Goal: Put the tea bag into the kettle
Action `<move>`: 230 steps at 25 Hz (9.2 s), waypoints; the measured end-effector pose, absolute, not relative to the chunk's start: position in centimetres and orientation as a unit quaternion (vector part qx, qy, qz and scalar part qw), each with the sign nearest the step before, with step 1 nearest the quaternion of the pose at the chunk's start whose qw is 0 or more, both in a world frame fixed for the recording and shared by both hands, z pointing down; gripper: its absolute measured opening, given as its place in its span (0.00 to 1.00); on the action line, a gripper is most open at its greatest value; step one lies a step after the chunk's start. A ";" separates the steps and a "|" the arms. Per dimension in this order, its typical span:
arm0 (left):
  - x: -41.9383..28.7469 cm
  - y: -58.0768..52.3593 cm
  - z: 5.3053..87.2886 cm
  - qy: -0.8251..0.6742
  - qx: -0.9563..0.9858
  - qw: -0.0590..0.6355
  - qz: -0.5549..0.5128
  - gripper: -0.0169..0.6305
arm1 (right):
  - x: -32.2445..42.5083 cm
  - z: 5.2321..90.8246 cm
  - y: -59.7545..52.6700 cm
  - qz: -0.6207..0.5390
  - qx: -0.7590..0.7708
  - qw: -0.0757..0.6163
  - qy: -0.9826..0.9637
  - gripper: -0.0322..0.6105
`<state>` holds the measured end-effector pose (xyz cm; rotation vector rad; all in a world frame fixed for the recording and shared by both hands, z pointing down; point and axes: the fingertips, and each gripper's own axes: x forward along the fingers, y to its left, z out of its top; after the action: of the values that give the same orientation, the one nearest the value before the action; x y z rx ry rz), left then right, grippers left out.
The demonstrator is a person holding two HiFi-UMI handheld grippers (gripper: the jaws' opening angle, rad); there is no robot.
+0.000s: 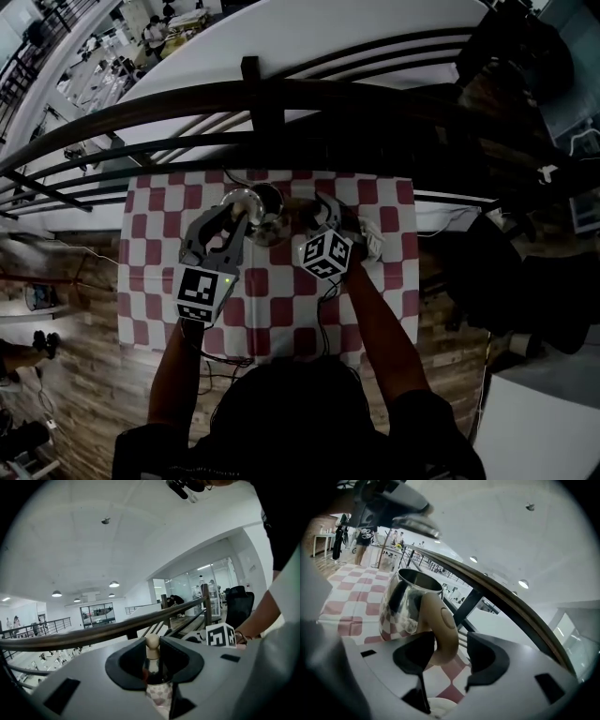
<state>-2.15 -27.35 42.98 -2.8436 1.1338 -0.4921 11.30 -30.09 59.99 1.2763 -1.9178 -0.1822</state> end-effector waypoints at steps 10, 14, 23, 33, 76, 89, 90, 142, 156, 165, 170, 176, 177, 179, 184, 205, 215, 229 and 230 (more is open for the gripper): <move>-5.8 -22.5 47.3 0.387 -0.904 -0.035 -0.179 0.17 | 17.4 56.1 -25.2 0.014 0.570 0.259 -0.780 0.39; -6.0 -21.1 48.7 0.389 -0.902 -0.049 -0.180 0.17 | 23.0 58.0 -21.9 0.088 0.623 0.231 -0.742 0.39; -5.3 -19.2 50.6 0.386 -0.902 -0.064 -0.183 0.17 | 25.8 62.2 -16.6 0.155 0.639 0.234 -0.716 0.39; -5.1 -17.7 52.4 0.385 -0.899 -0.079 -0.196 0.17 | 24.2 65.2 -16.0 0.196 0.629 0.235 -0.715 0.39; -7.8 -15.7 53.8 0.420 -0.884 -0.113 -0.173 0.17 | 21.3 59.7 -17.7 0.174 0.628 0.189 -0.734 0.08; -10.2 -15.0 52.4 0.439 -0.878 -0.109 -0.156 0.17 | 13.9 48.3 -21.9 0.067 0.579 0.128 -0.803 0.08; -10.3 -14.9 52.3 0.440 -0.878 -0.109 -0.155 0.17 | 13.2 47.6 -22.4 0.060 0.574 0.124 -0.807 0.08; -11.4 -14.5 51.0 0.459 -0.870 -0.097 -0.152 0.17 | 6.6 45.8 -28.0 0.077 0.519 0.087 -0.847 0.42; -8.2 -16.6 49.6 0.435 -0.886 -0.071 -0.144 0.17 | 8.1 47.4 -20.2 0.051 0.469 0.101 -0.876 0.07; -5.6 -18.6 48.0 0.418 -0.896 -0.044 -0.142 0.17 | 9.0 51.6 -13.5 0.110 0.474 0.095 -0.868 0.07; -4.2 -20.0 47.2 0.409 -0.902 -0.030 -0.136 0.17 | 9.7 53.0 -11.2 0.133 0.497 0.086 -0.853 0.07; -2.9 -22.2 46.2 0.407 -0.904 -0.016 -0.131 0.17 | 10.5 53.9 -9.5 0.153 0.508 0.084 -0.843 0.07; -2.8 -22.6 46.1 0.408 -0.903 -0.014 -0.130 0.17 | 10.7 53.9 -9.3 0.154 0.510 0.084 -0.842 0.07; -2.7 -23.6 45.8 0.412 -0.902 -0.009 -0.129 0.17 | 11.1 54.0 -9.0 0.157 0.514 0.083 -0.839 0.07; -1.9 -26.1 45.2 0.414 -0.901 -0.003 -0.128 0.17 | 12.2 54.3 -8.3 0.161 0.526 0.085 -0.831 0.07; 0.5 -31.0 50.0 0.407 -0.900 -0.038 -0.151 0.17 | 13.3 55.9 -7.4 0.186 0.548 0.087 -0.811 0.07; 1.1 -31.3 50.8 0.398 -0.902 -0.034 -0.162 0.17 | 13.3 56.1 -7.8 0.189 0.551 0.087 -0.808 0.07; 0.7 -30.8 50.8 0.401 -0.901 -0.028 -0.164 0.22 | 12.5 55.8 -7.9 0.195 0.542 0.076 -0.814 0.07; 0.6 -30.6 50.6 0.400 -0.902 -0.028 -0.161 0.22 | 12.4 55.7 -7.9 0.196 0.541 0.075 -0.814 0.07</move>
<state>0.58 -30.62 50.63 -2.8852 1.2803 -0.5153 12.38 -7.88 55.71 1.6228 -2.4426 0.5871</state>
